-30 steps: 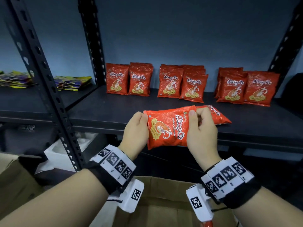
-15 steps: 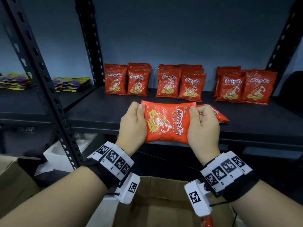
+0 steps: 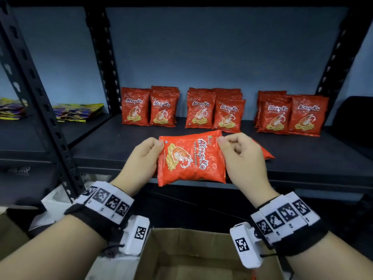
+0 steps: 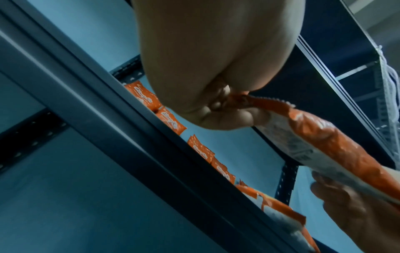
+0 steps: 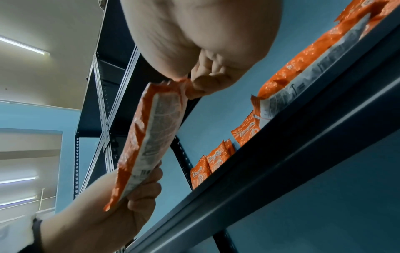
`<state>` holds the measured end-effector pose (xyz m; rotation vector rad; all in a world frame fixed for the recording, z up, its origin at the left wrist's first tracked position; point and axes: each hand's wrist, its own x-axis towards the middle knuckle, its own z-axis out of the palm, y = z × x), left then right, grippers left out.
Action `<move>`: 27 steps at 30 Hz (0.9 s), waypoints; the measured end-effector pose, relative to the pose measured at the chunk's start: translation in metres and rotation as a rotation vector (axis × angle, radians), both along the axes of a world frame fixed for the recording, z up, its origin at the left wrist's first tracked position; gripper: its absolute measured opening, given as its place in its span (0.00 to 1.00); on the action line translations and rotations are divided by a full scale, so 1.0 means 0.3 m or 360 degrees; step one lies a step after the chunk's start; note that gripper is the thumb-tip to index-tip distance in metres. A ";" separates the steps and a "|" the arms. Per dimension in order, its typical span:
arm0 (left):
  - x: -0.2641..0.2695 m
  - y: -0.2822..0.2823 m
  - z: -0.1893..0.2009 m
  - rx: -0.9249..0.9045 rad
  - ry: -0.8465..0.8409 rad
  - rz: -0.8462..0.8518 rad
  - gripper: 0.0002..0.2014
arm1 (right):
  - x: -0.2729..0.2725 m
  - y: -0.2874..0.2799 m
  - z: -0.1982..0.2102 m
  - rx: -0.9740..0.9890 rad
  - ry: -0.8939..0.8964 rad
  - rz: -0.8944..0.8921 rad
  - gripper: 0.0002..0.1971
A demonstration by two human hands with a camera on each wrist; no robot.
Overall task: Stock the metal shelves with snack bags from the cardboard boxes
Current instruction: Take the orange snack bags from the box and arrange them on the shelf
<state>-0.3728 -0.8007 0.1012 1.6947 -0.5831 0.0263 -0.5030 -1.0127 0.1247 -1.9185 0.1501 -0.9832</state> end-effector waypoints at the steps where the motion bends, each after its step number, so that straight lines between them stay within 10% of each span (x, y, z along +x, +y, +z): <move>1: 0.011 0.015 0.005 -0.0028 0.0006 -0.0002 0.20 | -0.003 -0.007 0.008 -0.0009 0.0012 0.0012 0.09; 17: 0.178 0.185 -0.023 -0.0639 0.0438 0.0770 0.10 | 0.001 -0.138 -0.025 -0.0793 0.0361 -0.0509 0.12; 27: 0.169 0.224 -0.025 -0.0064 0.0128 0.1291 0.22 | 0.006 -0.128 -0.066 -0.0952 0.0861 -0.0478 0.30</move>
